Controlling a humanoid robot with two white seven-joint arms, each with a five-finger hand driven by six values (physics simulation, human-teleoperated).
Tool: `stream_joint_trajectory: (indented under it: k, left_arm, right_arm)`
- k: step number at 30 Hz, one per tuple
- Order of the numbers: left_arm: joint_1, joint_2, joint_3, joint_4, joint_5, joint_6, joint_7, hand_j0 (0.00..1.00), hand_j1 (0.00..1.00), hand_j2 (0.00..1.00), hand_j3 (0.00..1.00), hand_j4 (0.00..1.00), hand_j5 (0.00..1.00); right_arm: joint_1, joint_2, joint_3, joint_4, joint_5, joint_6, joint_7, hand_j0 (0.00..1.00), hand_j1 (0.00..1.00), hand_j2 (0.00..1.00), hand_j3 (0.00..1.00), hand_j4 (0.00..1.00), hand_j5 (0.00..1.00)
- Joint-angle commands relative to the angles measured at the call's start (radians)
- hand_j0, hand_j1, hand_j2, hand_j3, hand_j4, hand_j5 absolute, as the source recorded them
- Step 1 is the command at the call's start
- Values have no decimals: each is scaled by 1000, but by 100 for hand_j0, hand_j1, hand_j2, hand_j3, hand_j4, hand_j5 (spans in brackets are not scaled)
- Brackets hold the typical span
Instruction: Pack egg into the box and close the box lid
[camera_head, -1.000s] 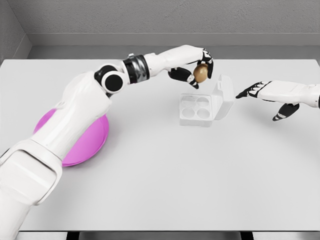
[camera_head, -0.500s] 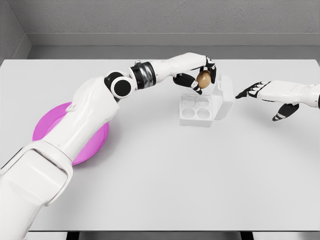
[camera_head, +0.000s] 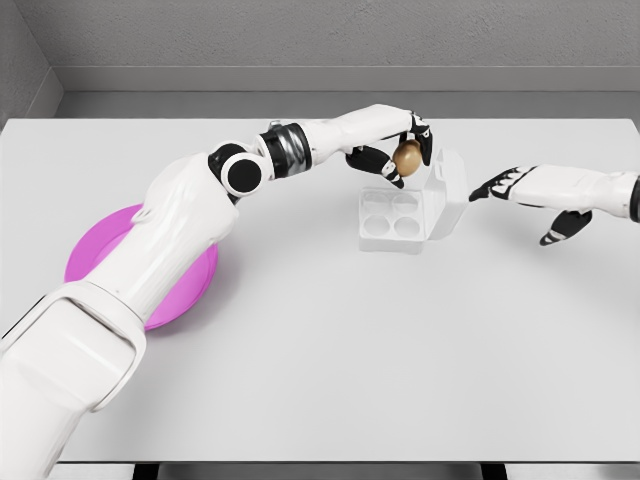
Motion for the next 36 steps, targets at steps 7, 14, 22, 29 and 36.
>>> stream_joint_trajectory:
  k: [7, 14, 22, 29, 36]
  left_arm:
    - [0, 0, 5, -1, 8, 2, 1, 46, 46, 46, 46, 46, 46]
    - [2, 0, 5, -1, 8, 8, 1, 49, 49, 49, 49, 49, 49]
    - [2, 0, 8, -1, 8, 10, 1, 53, 53, 53, 53, 53, 53]
    - [6, 0, 9, -2, 10, 10, 2, 56, 56, 56, 56, 56, 56]
    - [12, 0, 25, -4, 11, 11, 2, 59, 59, 59, 59, 59, 59]
  right_arm:
    - [2, -14, -4, 14, -5, 3, 0, 100, 100, 100, 100, 100, 100]
    - [3, -14, -16, 40, -5, 3, 0, 100, 100, 100, 100, 100, 100]
    - [2, -14, -16, 71, -6, 3, 0, 100, 100, 100, 100, 100, 100]
    - [2, -14, -12, 69, -5, 3, 0, 100, 100, 100, 100, 100, 100]
    - [2, -14, -12, 71, -6, 3, 0, 100, 100, 100, 100, 100, 100]
